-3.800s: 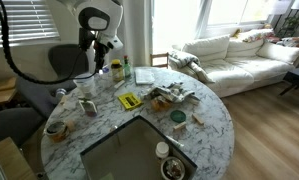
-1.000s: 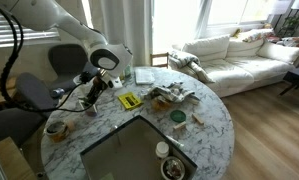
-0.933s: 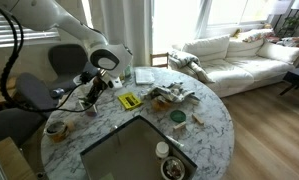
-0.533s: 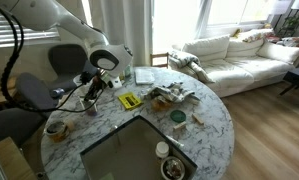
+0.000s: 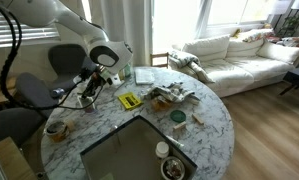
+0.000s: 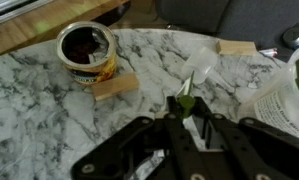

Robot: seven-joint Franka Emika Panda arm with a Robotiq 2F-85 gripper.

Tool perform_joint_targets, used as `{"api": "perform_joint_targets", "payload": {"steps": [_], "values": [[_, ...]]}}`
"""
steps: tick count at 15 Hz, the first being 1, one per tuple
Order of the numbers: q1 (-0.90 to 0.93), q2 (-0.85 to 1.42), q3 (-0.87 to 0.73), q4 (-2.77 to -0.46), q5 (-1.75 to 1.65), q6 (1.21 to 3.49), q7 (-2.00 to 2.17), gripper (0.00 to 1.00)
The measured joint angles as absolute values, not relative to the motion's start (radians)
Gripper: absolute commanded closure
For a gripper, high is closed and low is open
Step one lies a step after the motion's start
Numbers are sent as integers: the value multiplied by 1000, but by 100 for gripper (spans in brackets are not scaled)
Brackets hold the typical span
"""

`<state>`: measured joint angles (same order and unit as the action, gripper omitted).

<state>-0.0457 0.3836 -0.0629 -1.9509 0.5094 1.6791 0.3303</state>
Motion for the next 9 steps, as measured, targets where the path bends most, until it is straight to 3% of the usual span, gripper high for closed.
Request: {"api": "perform_joint_targets", "payload": {"steps": [9], "values": [[-20,252,-4,-1776,512,1331,291,95]]}}
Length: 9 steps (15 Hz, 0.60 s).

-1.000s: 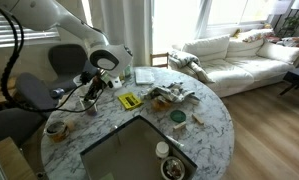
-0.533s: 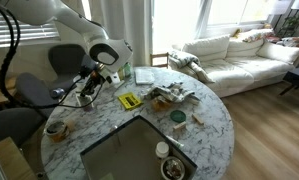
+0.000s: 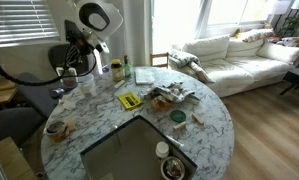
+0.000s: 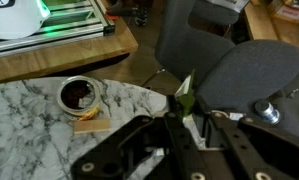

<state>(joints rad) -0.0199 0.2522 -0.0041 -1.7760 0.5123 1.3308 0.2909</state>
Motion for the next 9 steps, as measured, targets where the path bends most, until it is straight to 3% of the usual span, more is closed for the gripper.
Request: {"api": "perform_joint_targets", "payload": {"steps": [9], "values": [[16,353,48,-1610,608,1389,114,95]]}}
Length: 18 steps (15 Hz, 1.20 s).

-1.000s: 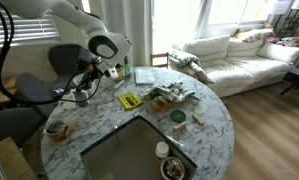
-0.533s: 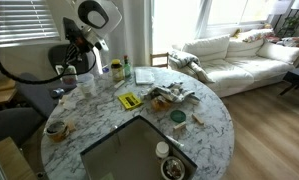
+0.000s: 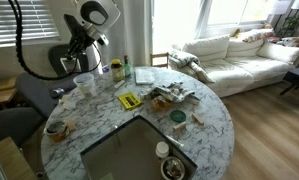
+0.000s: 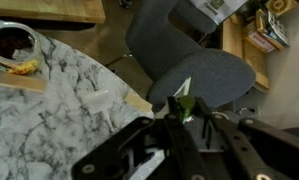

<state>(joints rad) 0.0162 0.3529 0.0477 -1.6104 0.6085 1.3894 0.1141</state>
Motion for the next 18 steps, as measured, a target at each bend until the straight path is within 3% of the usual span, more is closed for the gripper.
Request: {"api": "perform_joint_targets", "payload": {"steps": [16,17,18], "values": [[23,577,65,-1424,607,1455,124,95],[23,582,64,-1419,599,1455,142,89],[23,586,63,-1416,590,1455,160,54]]}}
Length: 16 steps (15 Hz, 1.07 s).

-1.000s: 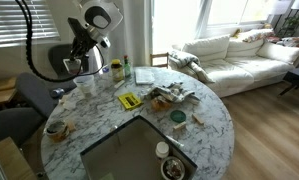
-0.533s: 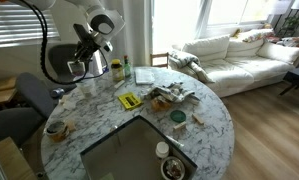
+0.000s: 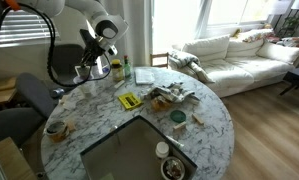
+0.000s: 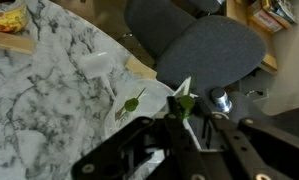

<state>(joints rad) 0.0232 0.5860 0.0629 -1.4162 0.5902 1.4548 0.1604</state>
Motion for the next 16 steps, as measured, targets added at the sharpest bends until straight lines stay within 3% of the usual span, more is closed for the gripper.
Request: {"api": "perform_joint_targets", "payload": {"steps": [1,8,16], "values": [[23,589,63,-1415,579,1455,180,53],[40,592,64,-1412,539,1457,221,2],[66,576,58,-1462,343,1571,152,0]]}}
